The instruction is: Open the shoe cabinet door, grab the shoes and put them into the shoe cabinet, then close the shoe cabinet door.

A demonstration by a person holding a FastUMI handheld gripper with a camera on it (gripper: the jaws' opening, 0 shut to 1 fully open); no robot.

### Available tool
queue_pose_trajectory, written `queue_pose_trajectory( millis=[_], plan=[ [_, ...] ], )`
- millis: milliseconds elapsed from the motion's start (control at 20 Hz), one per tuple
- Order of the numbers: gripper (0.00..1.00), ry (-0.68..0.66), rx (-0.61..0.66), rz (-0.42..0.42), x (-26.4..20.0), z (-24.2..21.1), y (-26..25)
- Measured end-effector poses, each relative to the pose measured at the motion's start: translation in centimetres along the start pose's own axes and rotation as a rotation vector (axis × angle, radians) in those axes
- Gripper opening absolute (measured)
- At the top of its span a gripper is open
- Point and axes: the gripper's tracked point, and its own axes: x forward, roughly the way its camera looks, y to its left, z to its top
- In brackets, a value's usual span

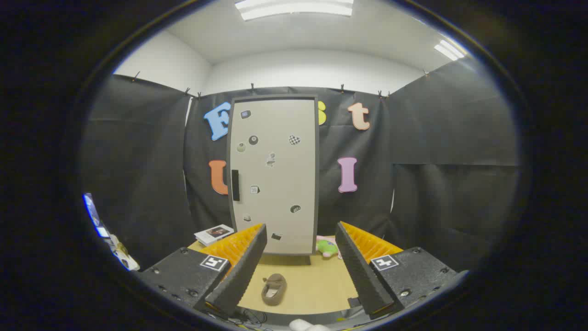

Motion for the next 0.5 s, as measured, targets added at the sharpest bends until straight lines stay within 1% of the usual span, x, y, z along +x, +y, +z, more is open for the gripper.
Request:
queue_pose_trajectory(
  millis=[150,300,500],
  plan=[
    [0.98,-0.011,0.002,-0.024,-0.07,0.38,-0.69],
    [0.98,0.003,0.008,-0.020,0.09,0.05,-0.51],
    [0.98,0.019,0.005,-0.042,0.19,0.07,-0.70]
  ],
)
